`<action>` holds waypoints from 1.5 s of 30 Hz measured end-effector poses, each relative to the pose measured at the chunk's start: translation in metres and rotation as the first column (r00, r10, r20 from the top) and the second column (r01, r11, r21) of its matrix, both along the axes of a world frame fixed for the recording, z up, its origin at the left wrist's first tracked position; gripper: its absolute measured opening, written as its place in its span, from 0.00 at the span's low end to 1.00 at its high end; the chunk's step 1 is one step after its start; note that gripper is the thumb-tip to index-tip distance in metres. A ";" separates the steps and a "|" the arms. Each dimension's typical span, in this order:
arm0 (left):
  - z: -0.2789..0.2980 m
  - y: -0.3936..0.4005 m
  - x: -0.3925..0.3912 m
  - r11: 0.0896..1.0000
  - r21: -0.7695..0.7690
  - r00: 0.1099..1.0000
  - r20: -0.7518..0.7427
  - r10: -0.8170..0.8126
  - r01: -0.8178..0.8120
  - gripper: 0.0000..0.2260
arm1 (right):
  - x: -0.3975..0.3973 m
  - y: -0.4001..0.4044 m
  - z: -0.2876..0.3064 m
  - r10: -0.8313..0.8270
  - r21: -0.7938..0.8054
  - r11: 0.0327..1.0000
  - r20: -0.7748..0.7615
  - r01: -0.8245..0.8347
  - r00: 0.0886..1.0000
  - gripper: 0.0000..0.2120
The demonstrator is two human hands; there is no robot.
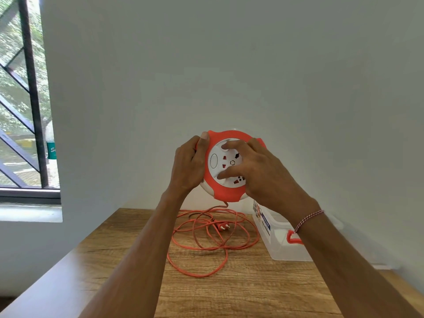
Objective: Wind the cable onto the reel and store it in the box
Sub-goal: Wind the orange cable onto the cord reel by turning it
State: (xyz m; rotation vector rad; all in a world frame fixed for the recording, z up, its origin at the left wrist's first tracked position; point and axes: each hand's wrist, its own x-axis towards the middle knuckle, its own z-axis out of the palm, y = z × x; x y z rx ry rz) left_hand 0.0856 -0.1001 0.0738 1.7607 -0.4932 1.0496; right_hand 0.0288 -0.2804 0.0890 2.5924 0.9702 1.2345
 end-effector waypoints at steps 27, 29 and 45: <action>-0.003 -0.003 0.002 1.000 0.010 1.000 0.011 0.011 -0.011 0.22 | 0.003 0.007 -0.009 -0.154 0.339 0.936 0.145 0.098 0.977 0.34; -0.004 -0.002 0.003 1.000 -0.003 1.000 0.004 0.004 -0.004 0.21 | 0.003 0.005 -0.007 -0.101 0.320 0.947 0.165 0.044 0.981 0.29; -0.002 -0.001 0.002 1.000 -0.003 1.000 0.017 0.026 -0.026 0.24 | -0.004 0.005 -0.004 -0.158 0.058 0.986 0.038 0.156 0.987 0.28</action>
